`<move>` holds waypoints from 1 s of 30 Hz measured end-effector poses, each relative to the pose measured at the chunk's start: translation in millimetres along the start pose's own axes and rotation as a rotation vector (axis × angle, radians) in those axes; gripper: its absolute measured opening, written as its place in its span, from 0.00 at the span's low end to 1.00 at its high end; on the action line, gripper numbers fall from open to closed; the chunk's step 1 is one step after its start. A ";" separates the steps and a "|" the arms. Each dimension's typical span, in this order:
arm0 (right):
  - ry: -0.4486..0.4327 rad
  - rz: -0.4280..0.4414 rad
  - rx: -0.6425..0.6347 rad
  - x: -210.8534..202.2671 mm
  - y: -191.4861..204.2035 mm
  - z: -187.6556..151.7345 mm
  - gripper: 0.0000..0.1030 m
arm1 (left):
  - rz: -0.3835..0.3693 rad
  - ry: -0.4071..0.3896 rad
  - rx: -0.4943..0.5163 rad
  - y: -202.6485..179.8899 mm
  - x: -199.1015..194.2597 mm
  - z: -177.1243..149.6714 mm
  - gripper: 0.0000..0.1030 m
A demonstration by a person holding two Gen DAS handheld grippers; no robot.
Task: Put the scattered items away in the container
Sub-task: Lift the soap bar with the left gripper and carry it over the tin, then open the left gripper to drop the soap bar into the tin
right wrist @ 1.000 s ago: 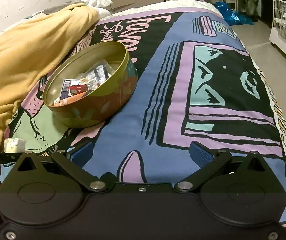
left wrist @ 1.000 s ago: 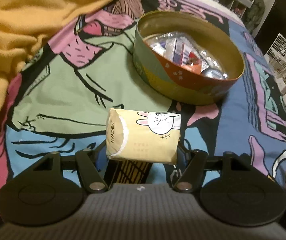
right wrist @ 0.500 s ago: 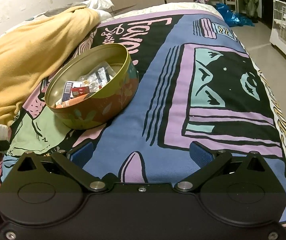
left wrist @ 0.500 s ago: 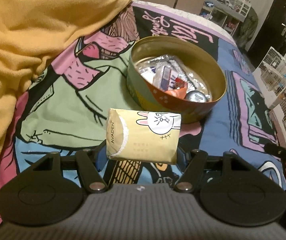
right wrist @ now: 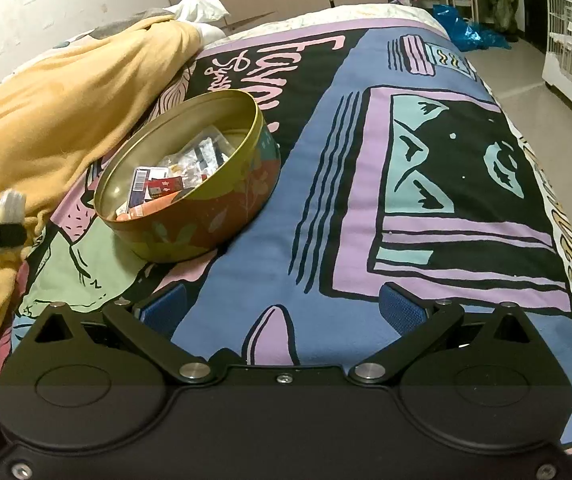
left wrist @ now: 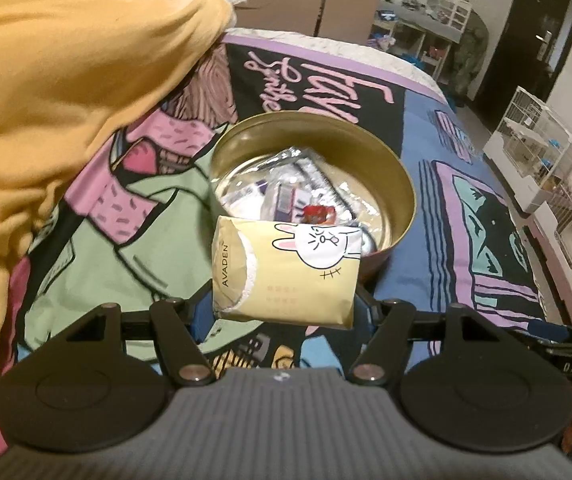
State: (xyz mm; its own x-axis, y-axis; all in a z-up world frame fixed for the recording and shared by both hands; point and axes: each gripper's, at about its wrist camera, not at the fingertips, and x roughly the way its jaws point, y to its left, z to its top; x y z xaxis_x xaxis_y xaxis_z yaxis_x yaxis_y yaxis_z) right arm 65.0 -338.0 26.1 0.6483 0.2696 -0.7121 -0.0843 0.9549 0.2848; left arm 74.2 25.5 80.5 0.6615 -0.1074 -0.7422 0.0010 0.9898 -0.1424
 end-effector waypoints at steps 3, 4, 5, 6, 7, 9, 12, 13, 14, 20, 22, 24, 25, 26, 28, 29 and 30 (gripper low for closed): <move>0.000 0.009 0.008 0.6 -1.4 -0.2 1.00 | -0.002 -0.005 0.028 -9.8 4.6 9.4 0.66; -0.001 0.012 0.010 0.9 -2.0 -0.5 1.00 | -0.001 -0.007 0.039 -13.2 7.2 13.3 0.66; -0.001 0.016 0.014 1.1 -2.4 -0.4 1.00 | 0.000 -0.008 0.046 -15.8 10.0 16.5 0.66; -0.003 0.019 0.017 1.5 -3.0 -0.5 1.00 | 0.002 -0.008 0.052 -18.5 13.1 19.9 0.66; -0.005 0.023 0.022 1.5 -3.7 -0.6 1.00 | 0.003 -0.007 0.057 -21.3 17.3 24.5 0.66; -0.011 0.029 0.035 1.7 -5.9 -0.7 1.00 | 0.005 -0.005 0.066 -25.6 25.1 32.9 0.66; -0.018 0.040 0.051 2.8 -8.4 -1.0 1.00 | 0.016 -0.005 0.087 -33.7 39.4 47.7 0.66; -0.018 0.044 0.055 3.5 -9.3 -1.2 1.00 | 0.022 -0.006 0.095 -37.0 44.5 53.5 0.66; -0.018 0.044 0.059 4.2 -9.9 -1.1 1.00 | 0.024 -0.007 0.100 -39.4 48.4 58.0 0.66; -0.021 0.046 0.062 5.3 -11.0 -1.2 1.00 | 0.042 -0.004 0.125 -54.6 71.3 83.5 0.66; -0.024 0.047 0.063 6.2 -11.6 -1.3 1.00 | 0.049 -0.006 0.131 -58.6 77.5 91.7 0.67; -0.027 0.050 0.066 7.4 -12.0 -1.4 1.00 | 0.058 -0.019 0.135 -61.7 83.1 101.3 0.76; -0.024 0.051 0.068 8.5 -12.1 -1.4 1.00 | 0.058 -0.032 0.137 -62.5 85.8 106.2 0.87; -0.018 0.048 0.070 9.8 -12.4 -1.3 1.00 | 0.065 -0.034 0.140 -62.4 89.2 111.0 0.95; -0.007 0.044 0.074 12.2 -13.3 -1.2 1.00 | 0.088 -0.042 0.133 -59.2 93.5 116.2 1.00; -0.006 0.044 0.075 12.2 -13.5 -1.8 1.00 | 0.097 -0.034 0.126 -56.0 94.5 117.9 1.00; -0.005 0.042 0.075 12.3 -13.5 -2.1 1.00 | 0.097 -0.020 0.113 -51.5 94.7 117.6 1.00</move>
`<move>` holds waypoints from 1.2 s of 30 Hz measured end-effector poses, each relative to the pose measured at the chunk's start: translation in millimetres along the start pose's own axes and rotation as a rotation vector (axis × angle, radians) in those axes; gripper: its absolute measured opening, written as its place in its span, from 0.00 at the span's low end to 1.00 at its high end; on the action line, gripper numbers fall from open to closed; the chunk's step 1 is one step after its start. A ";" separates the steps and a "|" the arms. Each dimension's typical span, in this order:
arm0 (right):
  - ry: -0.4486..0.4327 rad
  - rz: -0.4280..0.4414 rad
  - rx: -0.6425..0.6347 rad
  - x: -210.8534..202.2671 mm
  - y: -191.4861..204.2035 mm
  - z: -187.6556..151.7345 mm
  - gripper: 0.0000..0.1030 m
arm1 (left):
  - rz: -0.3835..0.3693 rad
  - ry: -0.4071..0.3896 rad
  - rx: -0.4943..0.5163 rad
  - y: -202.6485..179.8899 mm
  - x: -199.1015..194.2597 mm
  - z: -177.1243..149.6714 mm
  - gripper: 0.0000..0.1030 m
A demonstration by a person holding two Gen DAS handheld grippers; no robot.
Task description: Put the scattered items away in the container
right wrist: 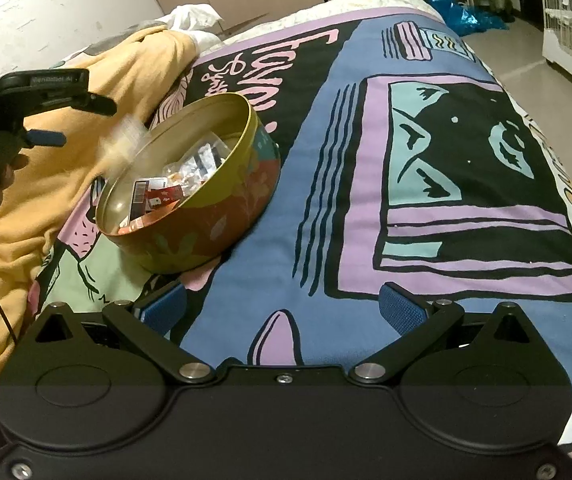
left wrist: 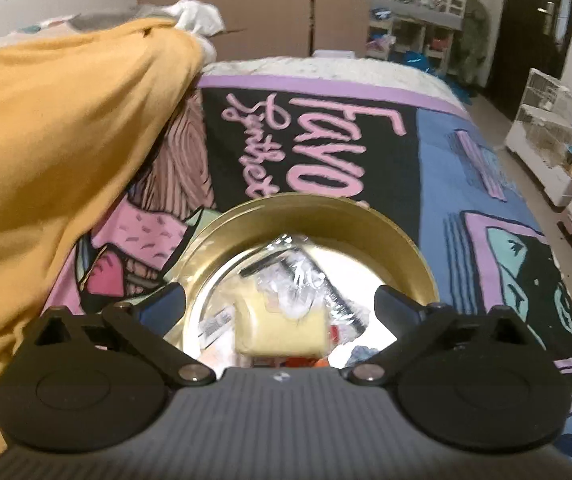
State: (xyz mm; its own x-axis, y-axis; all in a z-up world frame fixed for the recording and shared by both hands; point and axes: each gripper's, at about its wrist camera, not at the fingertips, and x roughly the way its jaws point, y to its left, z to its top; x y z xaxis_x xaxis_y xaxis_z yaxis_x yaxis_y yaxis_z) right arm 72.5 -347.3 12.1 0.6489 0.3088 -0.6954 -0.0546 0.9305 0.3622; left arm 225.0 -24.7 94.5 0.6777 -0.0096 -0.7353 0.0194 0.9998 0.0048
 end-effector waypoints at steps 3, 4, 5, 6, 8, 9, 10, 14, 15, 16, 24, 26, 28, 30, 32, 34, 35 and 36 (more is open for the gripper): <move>0.008 -0.004 -0.005 1.4 1.4 -0.4 1.00 | -0.018 0.051 -0.040 13.7 0.1 -10.5 1.00; 0.017 -0.008 -0.010 3.4 2.3 -0.3 1.00 | -0.018 0.061 -0.044 17.2 -0.1 -14.8 1.00; 0.025 -0.011 -0.014 5.3 3.1 -0.4 1.00 | -0.013 0.068 -0.046 21.3 -0.6 -20.2 1.00; 0.038 -0.017 -0.020 7.7 4.0 -0.4 1.00 | -0.008 0.072 -0.046 23.7 -1.3 -24.6 1.00; 0.055 -0.030 -0.032 10.7 5.9 -0.6 1.00 | -0.013 0.095 -0.041 29.8 -2.3 -35.9 1.00; 0.059 -0.035 -0.038 11.4 6.9 -0.8 1.00 | -0.027 0.108 -0.038 31.9 -2.7 -40.9 1.00; 0.060 -0.037 -0.043 11.5 7.7 -1.0 1.00 | -0.047 0.118 -0.032 34.8 -3.6 -47.6 1.00; 0.067 -0.043 -0.044 11.8 8.6 -1.2 1.00 | -0.057 0.134 -0.018 42.3 -8.3 -73.0 1.00; 0.072 -0.045 -0.042 12.5 8.5 -1.0 1.00 | -0.056 0.135 -0.017 43.2 -9.7 -77.9 1.00; 0.078 -0.047 -0.040 13.2 8.3 -0.8 1.00 | -0.058 0.138 -0.016 44.8 -10.5 -83.8 1.00; 0.078 -0.061 -0.046 10.9 8.6 -0.6 1.00 | -0.081 0.177 -0.026 55.2 -16.8 -126.4 1.00; 0.081 -0.064 -0.051 10.3 9.6 -0.4 1.00 | -0.089 0.179 -0.035 55.9 -19.0 -131.4 1.00; 0.079 -0.067 -0.060 9.4 10.9 -0.8 1.00 | -0.094 0.180 -0.037 55.2 -21.7 -136.6 1.00; 0.080 -0.070 -0.071 9.2 12.7 -1.1 1.00 | -0.097 0.180 -0.030 53.8 -23.9 -141.3 1.00; 0.081 -0.072 -0.078 9.5 14.0 -1.1 1.00 | -0.100 0.181 -0.028 52.2 -25.0 -145.7 1.00; 0.079 -0.074 -0.079 9.2 14.1 -1.4 1.00 | -0.104 0.187 -0.030 50.0 -25.0 -150.2 1.00; 0.079 -0.074 -0.078 8.9 13.9 -1.5 1.00 | -0.107 0.190 -0.032 49.5 -24.7 -152.2 1.00; 0.080 -0.073 -0.077 8.8 13.7 -1.4 1.00 | -0.111 0.195 -0.034 48.7 -24.3 -154.7 1.00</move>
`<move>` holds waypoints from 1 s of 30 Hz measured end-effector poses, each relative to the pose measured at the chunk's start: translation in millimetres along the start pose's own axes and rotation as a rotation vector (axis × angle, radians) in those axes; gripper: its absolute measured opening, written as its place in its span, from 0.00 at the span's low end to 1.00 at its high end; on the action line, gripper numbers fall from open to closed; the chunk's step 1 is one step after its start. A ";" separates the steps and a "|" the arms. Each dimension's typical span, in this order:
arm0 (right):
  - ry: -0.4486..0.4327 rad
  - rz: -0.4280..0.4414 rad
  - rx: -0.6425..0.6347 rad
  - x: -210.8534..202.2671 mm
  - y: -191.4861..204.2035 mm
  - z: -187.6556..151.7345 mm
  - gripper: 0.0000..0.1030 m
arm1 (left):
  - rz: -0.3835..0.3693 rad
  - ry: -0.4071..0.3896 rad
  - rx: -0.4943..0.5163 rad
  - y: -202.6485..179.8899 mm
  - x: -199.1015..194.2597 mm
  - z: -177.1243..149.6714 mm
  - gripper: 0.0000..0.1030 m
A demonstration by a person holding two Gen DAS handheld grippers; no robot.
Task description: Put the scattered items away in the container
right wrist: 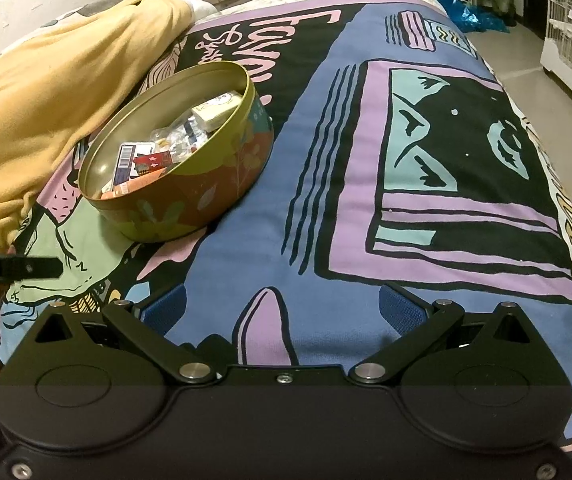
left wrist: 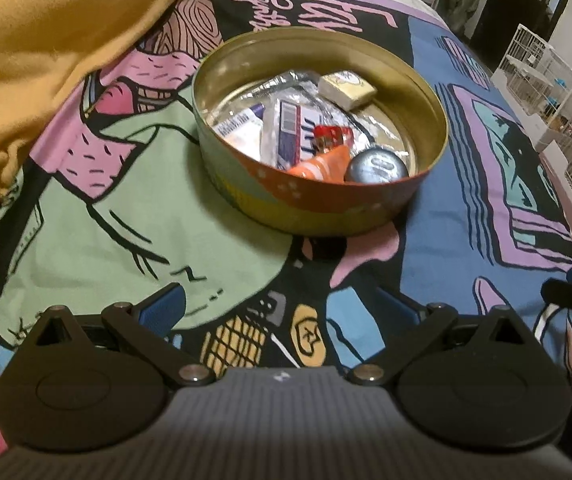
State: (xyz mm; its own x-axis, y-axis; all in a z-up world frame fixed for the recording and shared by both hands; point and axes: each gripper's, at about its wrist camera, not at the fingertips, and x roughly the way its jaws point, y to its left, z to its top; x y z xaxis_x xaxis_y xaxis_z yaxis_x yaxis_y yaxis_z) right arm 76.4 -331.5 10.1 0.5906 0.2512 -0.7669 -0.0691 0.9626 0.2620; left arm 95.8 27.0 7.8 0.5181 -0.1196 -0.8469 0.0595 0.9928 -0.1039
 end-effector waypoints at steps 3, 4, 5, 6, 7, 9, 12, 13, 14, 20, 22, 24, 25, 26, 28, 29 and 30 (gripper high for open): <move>-0.002 0.002 -0.001 -0.7 0.0 -0.1 1.00 | -0.005 0.015 0.000 -2.5 3.0 -6.3 1.00; -0.004 0.003 -0.002 -1.0 -0.4 -0.1 1.00 | -0.006 0.017 0.001 -3.2 3.4 -7.9 1.00; -0.005 0.002 -0.002 -1.1 -0.5 0.0 1.00 | -0.007 0.018 0.001 -3.7 3.6 -9.2 1.00; -0.005 0.001 -0.001 -1.0 -0.4 0.1 1.00 | -0.007 0.018 0.000 -4.5 3.5 -10.5 1.00; -0.005 0.003 -0.001 -1.1 -0.4 0.0 1.00 | -0.008 0.017 -0.001 -5.2 3.2 -11.3 1.00; -0.006 0.001 -0.001 -1.1 -0.4 0.2 1.00 | -0.010 0.015 -0.003 -6.2 2.0 -12.2 1.00; -0.005 0.001 -0.002 -1.2 -0.3 -0.1 1.00 | -0.012 0.016 0.006 -8.4 1.8 -13.6 1.00; -0.005 0.000 -0.003 -1.2 -0.4 -0.1 1.00 | -0.009 0.016 0.011 -9.0 2.0 -14.4 1.00; -0.005 0.001 -0.003 -1.3 -0.5 0.1 1.00 | -0.004 0.017 0.016 -9.5 2.6 -15.5 1.00; 0.000 -0.005 -0.007 0.1 0.7 0.4 1.00 | 0.008 0.027 0.006 -6.9 8.7 -22.3 1.00; 0.002 -0.008 -0.012 1.4 1.7 0.4 1.00 | 0.018 0.029 0.002 -5.2 11.3 -25.3 1.00; 0.004 -0.016 -0.022 2.6 3.6 0.2 1.00 | 0.023 0.030 -0.004 -3.4 13.0 -28.1 1.00; 0.005 -0.019 -0.028 3.2 4.7 0.0 1.00 | 0.025 0.032 -0.010 -2.2 14.0 -29.3 1.00; 0.006 -0.020 -0.036 3.6 5.8 -0.2 1.00 | 0.026 0.032 -0.016 -0.7 14.5 -30.2 1.00; 0.001 -0.023 -0.049 3.7 8.5 -1.0 1.00 | 0.026 0.032 -0.031 1.8 15.0 -31.4 1.00; -0.003 -0.022 -0.055 3.7 9.7 -1.5 1.00 | 0.026 0.029 -0.038 3.0 14.9 -32.0 1.00; -0.004 -0.020 -0.059 4.0 10.4 -1.6 1.00 | 0.025 0.027 -0.042 3.8 14.6 -32.3 1.00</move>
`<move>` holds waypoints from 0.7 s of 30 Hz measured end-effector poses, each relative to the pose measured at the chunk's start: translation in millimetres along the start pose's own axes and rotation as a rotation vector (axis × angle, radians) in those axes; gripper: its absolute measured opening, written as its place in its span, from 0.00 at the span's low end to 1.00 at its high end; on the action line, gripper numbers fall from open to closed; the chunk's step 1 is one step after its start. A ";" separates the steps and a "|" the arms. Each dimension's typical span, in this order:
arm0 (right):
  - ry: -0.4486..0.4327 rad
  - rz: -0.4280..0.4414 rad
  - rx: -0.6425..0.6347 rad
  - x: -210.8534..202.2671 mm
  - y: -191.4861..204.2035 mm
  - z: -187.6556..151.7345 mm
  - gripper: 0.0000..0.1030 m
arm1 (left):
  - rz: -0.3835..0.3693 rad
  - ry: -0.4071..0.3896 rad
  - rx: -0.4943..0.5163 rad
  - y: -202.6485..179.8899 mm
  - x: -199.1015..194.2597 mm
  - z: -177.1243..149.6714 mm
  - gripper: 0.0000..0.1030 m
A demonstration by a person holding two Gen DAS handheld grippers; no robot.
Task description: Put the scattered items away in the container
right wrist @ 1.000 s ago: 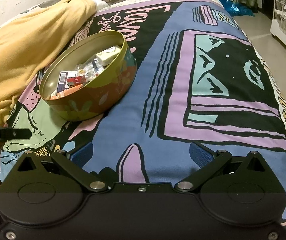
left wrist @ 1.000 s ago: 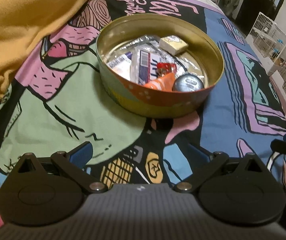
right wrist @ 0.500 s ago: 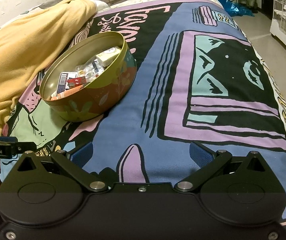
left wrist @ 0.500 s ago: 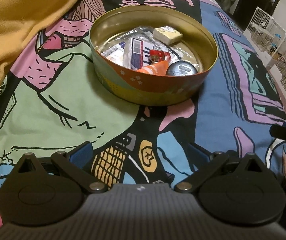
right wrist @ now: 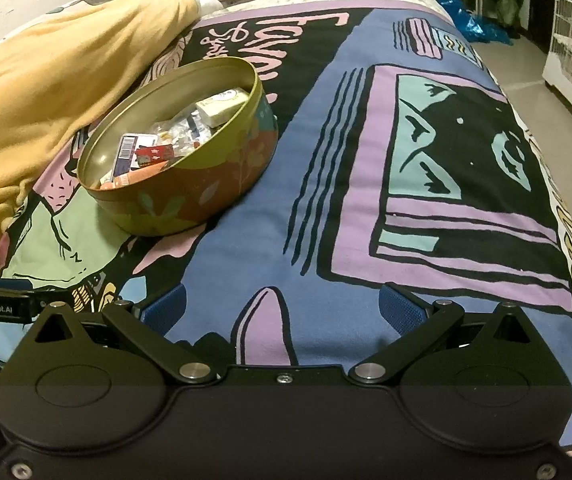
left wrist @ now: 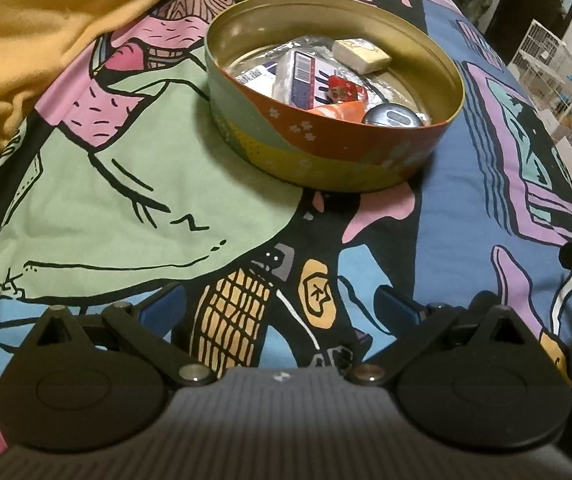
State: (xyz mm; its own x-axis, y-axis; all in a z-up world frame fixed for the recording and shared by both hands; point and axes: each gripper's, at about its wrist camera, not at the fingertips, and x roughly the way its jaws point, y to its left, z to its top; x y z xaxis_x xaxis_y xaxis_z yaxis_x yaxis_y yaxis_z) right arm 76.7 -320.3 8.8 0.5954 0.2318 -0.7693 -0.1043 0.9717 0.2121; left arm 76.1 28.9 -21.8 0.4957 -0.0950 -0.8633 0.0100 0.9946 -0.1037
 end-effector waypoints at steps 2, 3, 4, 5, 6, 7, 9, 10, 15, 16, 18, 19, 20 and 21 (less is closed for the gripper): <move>-0.001 0.003 -0.006 0.5 1.6 -0.3 1.00 | 0.000 -0.004 -0.007 1.5 -0.7 -0.4 1.00; -0.001 0.003 -0.008 0.9 2.0 -0.2 1.00 | 0.001 -0.006 -0.011 2.3 -1.2 -0.4 1.00; 0.000 0.003 -0.009 1.4 2.4 -0.2 1.00 | 0.000 -0.008 -0.014 3.1 -1.5 -0.3 1.00; 0.003 0.004 -0.011 2.2 3.1 -0.1 1.00 | 0.000 -0.010 -0.018 4.1 -1.8 -0.4 1.00; 0.003 0.004 -0.013 2.6 3.8 0.0 1.00 | 0.001 -0.012 -0.021 4.8 -2.0 -0.6 1.00; 0.002 0.004 -0.016 2.8 4.5 -0.1 1.00 | 0.002 -0.014 -0.024 5.6 -2.4 -0.8 1.00; 0.005 0.008 -0.021 4.0 6.0 -0.3 1.00 | 0.003 -0.013 -0.029 7.0 -2.7 -0.8 1.00; 0.006 0.010 -0.024 4.4 6.6 -0.6 1.00 | 0.003 -0.014 -0.031 7.8 -3.1 -0.9 1.00; 0.016 0.019 -0.026 6.3 9.2 -1.1 1.00 | 0.004 -0.020 -0.034 9.3 -6.2 -2.0 1.00; 0.016 0.023 -0.017 6.5 8.4 -0.9 1.00 | 0.004 -0.022 -0.035 9.6 -7.0 -2.1 1.00; 0.020 0.028 0.007 7.0 5.6 -0.3 1.00 | 0.003 -0.025 -0.037 10.0 -8.1 -1.7 1.00; 0.022 0.029 0.016 7.0 4.5 0.0 1.00 | 0.004 -0.026 -0.038 9.9 -8.8 -1.6 1.00; 0.023 0.030 0.025 6.8 3.2 0.3 1.00 | 0.005 -0.028 -0.037 9.9 -9.4 -1.5 1.00; 0.022 0.030 0.031 6.7 2.4 0.4 1.00 | 0.005 -0.029 -0.037 9.8 -10.0 -1.4 1.00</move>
State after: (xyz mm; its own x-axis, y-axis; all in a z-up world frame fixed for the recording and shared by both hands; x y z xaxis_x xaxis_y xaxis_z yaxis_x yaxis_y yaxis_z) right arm 80.8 -316.4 4.4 0.5748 0.2626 -0.7750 -0.0976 0.9624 0.2537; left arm 70.0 39.6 -14.9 0.5211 -0.0887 -0.8489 -0.0240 0.9927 -0.1185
